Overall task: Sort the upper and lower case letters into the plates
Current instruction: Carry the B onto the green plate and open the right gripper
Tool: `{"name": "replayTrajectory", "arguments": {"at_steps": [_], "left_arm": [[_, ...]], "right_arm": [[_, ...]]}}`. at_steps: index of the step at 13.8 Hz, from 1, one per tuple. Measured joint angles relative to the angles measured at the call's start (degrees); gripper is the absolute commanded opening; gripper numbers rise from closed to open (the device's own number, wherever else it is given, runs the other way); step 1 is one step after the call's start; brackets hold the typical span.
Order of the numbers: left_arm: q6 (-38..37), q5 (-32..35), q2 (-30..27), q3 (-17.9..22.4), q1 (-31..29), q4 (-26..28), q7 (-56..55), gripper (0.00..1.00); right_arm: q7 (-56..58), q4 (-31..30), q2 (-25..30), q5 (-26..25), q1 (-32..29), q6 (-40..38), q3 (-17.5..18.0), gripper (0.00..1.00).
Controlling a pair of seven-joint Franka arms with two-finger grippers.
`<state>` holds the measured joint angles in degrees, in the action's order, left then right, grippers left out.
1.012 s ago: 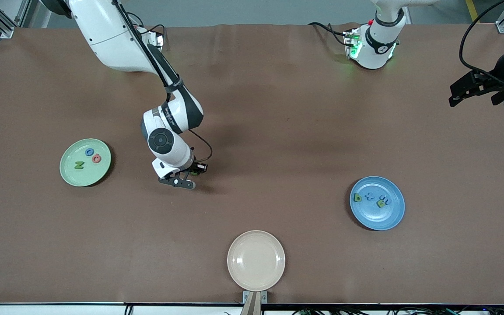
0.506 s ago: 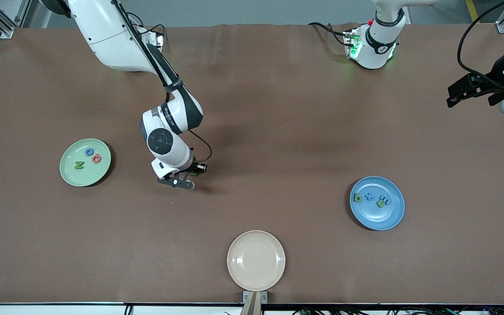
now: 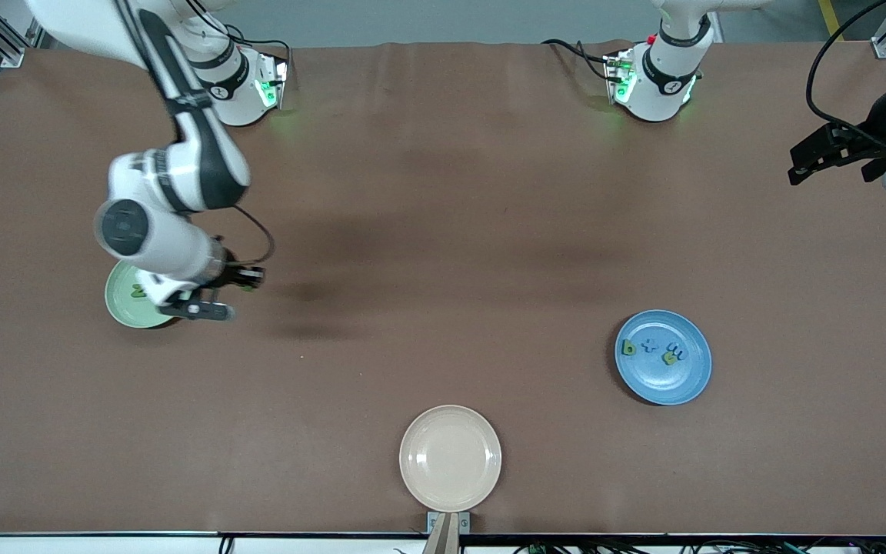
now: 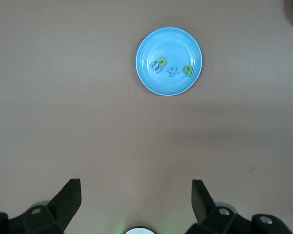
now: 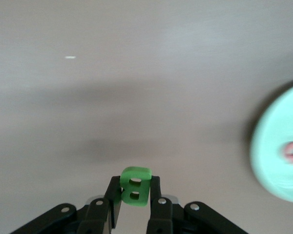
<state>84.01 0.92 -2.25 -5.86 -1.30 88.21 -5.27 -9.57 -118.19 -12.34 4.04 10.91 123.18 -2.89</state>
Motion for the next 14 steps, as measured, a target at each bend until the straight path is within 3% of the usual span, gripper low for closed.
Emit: {"name": "replayTrajectory", "arguments": {"at_steps": [6, 10, 14], "left_arm": [[1.7, 0.0, 0.2, 0.0, 0.0, 0.5, 0.0, 1.00], [2.1, 0.0, 0.3, -0.1, 0.0, 0.6, 0.0, 1.00], [2.5, 0.0, 0.3, -0.1, 0.0, 0.6, 0.0, 1.00]], "right_arm": [[29.1, -4.5, 1.0, -0.6, -20.5, 3.9, -0.1, 0.11], [35.0, -5.4, -6.0, -0.6, -22.5, 14.5, 0.1, 0.11], [35.4, -5.3, -12.0, -0.6, -22.5, 20.2, 0.6, 0.14]]}}
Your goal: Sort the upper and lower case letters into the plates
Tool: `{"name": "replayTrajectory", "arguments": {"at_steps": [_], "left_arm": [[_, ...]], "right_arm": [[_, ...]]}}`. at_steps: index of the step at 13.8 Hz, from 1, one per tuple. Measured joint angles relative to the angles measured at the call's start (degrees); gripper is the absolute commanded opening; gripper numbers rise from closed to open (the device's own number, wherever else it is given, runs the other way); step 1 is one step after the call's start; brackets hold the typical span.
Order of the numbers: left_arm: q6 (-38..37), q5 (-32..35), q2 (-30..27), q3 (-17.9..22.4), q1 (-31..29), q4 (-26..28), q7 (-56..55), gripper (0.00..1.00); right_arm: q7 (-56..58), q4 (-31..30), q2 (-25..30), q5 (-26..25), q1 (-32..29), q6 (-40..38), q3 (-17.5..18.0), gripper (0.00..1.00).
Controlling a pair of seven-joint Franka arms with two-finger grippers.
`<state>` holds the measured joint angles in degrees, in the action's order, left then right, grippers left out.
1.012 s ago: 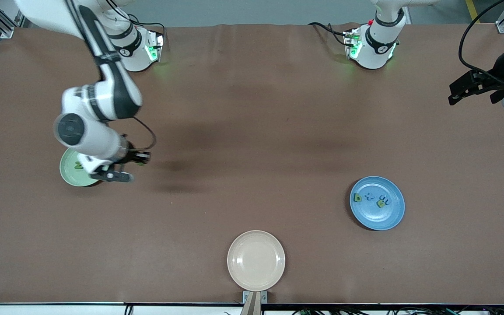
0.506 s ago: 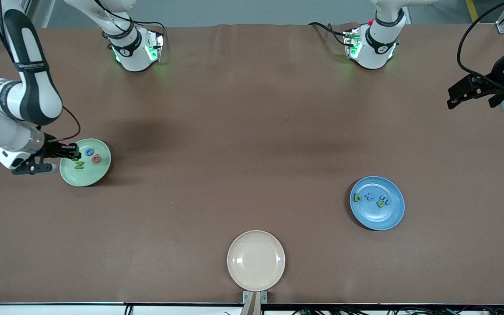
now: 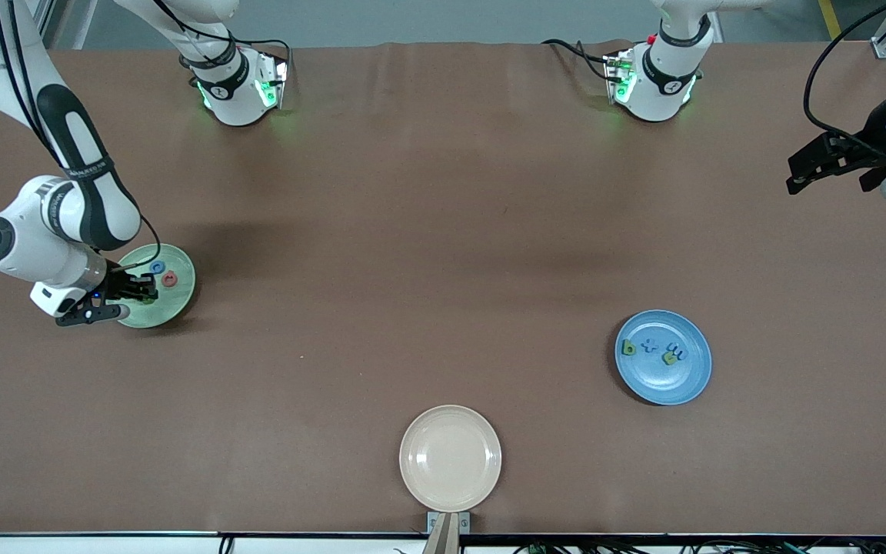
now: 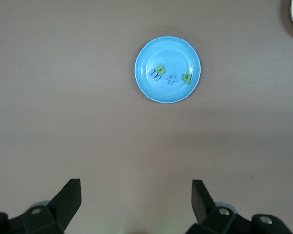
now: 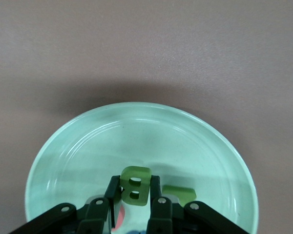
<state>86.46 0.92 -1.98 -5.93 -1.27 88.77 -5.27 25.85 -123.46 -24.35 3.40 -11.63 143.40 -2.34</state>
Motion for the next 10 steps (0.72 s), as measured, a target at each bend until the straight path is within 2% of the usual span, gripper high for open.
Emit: {"name": "replayTrajectory", "arguments": {"at_steps": [1, 2, 4, 7, 10], "left_arm": [[0.0, 0.0, 0.0, 0.0, 0.0, 0.0, 0.0, 1.00], [0.0, 0.0, 0.0, 0.0, 0.0, 0.0, 0.0, 1.00], [0.0, 0.0, 0.0, 0.0, 0.0, 0.0, 0.0, 1.00], [0.0, 0.0, 0.0, 0.0, 0.0, 0.0, 0.0, 1.00], [0.1, 0.0, 0.0, 0.0, 0.0, 0.1, 0.0, 1.00]], "right_arm": [[0.1, 0.1, -0.4, 0.0, 0.0, 0.1, 0.0, 0.19], [0.1, 0.1, -0.5, 0.0, 0.0, 0.1, 0.0, 0.29], [0.2, 0.1, -0.5, 0.0, 0.0, 0.1, 0.0, 0.96], [0.0, 0.4, -0.4, 0.0, 0.0, -1.0, 0.2, 0.98], [-3.6, 2.2, 3.0, 0.0, 0.1, -10.1, 0.4, 0.98]]}}
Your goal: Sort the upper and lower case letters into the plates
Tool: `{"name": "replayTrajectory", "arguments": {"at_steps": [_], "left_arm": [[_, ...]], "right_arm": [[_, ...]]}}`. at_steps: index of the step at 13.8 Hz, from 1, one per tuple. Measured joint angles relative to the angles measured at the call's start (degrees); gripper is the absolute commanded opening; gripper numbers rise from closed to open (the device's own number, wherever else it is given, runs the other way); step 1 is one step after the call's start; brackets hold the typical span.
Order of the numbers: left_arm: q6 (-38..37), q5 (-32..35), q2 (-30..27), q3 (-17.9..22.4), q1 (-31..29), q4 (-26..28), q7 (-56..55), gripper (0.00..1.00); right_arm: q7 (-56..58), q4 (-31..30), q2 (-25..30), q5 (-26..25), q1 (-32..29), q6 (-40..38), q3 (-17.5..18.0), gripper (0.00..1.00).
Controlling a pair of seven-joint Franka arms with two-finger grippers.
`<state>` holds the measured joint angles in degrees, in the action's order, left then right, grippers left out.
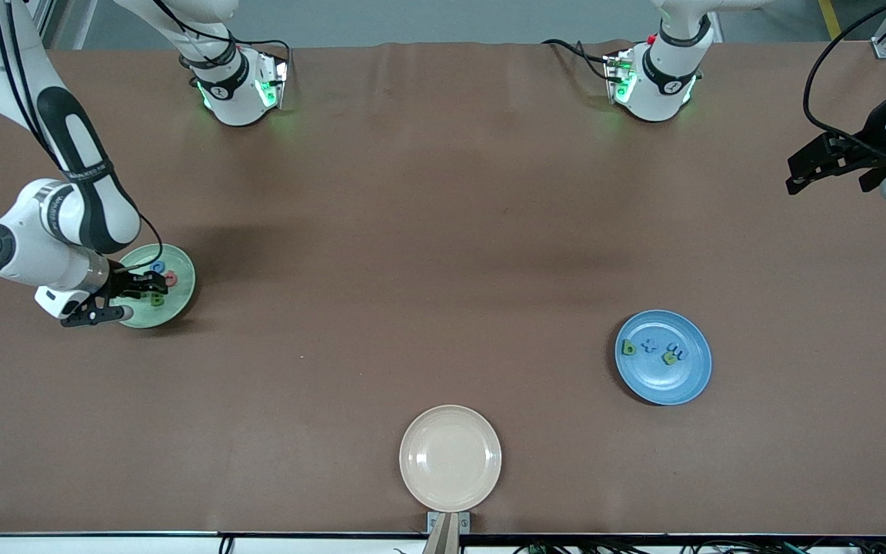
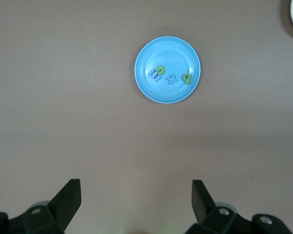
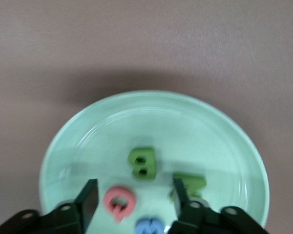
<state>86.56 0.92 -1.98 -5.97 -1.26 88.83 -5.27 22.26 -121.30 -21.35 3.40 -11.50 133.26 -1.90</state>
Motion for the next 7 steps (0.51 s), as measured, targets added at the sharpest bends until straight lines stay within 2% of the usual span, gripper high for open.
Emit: {"name": "replayTrajectory", "arguments": {"at_steps": [7], "left_arm": [[0.1, 0.0, 0.0, -0.1, 0.1, 0.2, 0.0, 1.00]], "right_arm": [[-10.4, 1.9, 23.1, 0.0, 1.0, -25.6, 0.8, 0.98]]}}
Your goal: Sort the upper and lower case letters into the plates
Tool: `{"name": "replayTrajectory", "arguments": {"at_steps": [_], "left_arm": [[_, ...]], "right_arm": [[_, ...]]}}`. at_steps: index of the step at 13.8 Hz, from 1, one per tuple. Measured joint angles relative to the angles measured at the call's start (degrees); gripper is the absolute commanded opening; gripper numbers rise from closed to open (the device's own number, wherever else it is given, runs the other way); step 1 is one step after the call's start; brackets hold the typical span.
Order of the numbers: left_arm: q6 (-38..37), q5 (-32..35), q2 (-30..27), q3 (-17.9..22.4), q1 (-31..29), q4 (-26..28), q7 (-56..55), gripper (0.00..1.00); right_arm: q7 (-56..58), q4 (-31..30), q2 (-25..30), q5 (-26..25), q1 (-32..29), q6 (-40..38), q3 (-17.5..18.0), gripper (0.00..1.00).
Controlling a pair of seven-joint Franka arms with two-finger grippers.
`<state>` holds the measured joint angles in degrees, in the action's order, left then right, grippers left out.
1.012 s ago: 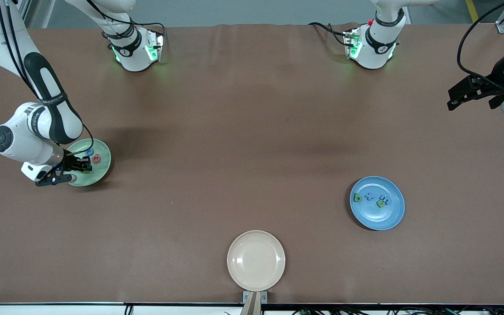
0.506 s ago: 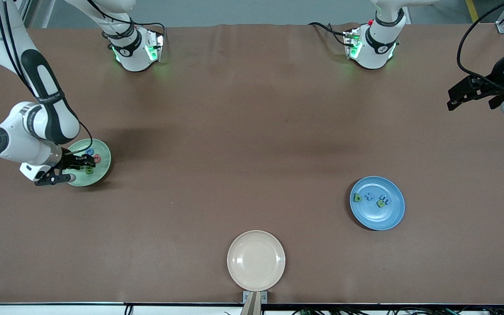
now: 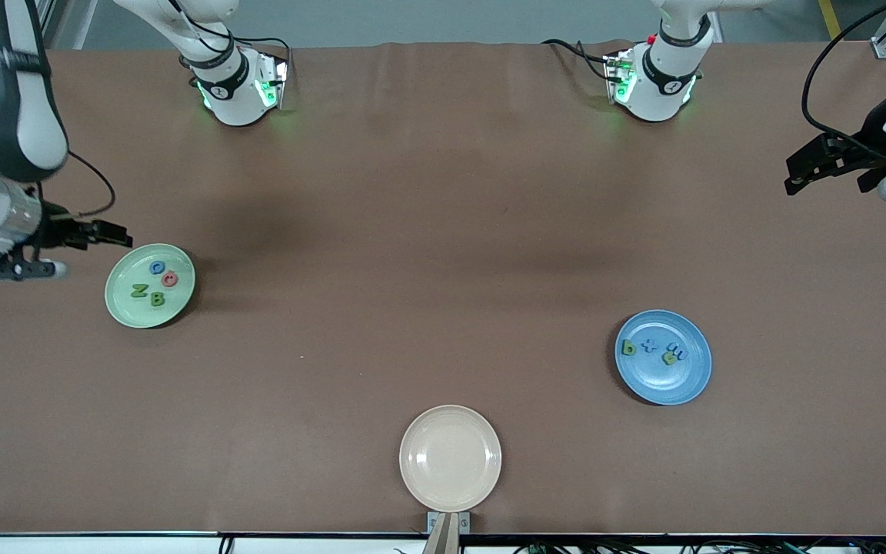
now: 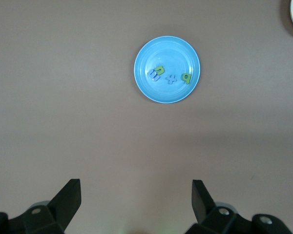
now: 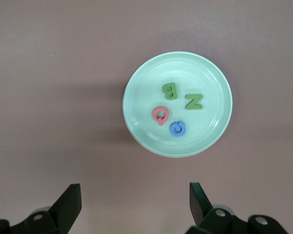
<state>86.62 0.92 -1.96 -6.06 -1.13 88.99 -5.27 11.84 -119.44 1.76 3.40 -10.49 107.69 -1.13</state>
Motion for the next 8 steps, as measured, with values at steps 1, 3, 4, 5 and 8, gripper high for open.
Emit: {"name": "replayTrajectory", "arguments": {"at_steps": [1, 3, 4, 5, 8], "left_arm": [[0.0, 0.0, 0.0, -0.1, 0.0, 0.0, 0.0, 1.00], [0.0, 0.0, 0.0, -0.2, 0.1, 0.0, 0.0, 1.00], [0.0, 0.0, 0.0, -0.2, 0.1, 0.0, 0.0, 1.00], [0.0, 0.0, 0.0, -0.2, 0.1, 0.0, 0.0, 1.00], [0.0, 0.0, 0.0, -0.3, 0.1, 0.1, 0.0, 1.00]], "right_arm": [[-1.7, 0.6, 2.6, 0.0, 0.9, -2.6, 0.1, 0.98], [-4.8, 4.3, 5.8, -0.8, 2.8, -9.1, 0.4, 0.98], [-6.5, 7.5, 6.5, -1.4, 3.9, -12.8, 0.4, 0.98], [-8.6, 10.6, 6.8, -1.7, 5.1, -15.9, 0.5, 0.98], [-13.0, 16.2, 6.8, -2.2, 8.8, -19.2, 0.8, 1.00]]}}
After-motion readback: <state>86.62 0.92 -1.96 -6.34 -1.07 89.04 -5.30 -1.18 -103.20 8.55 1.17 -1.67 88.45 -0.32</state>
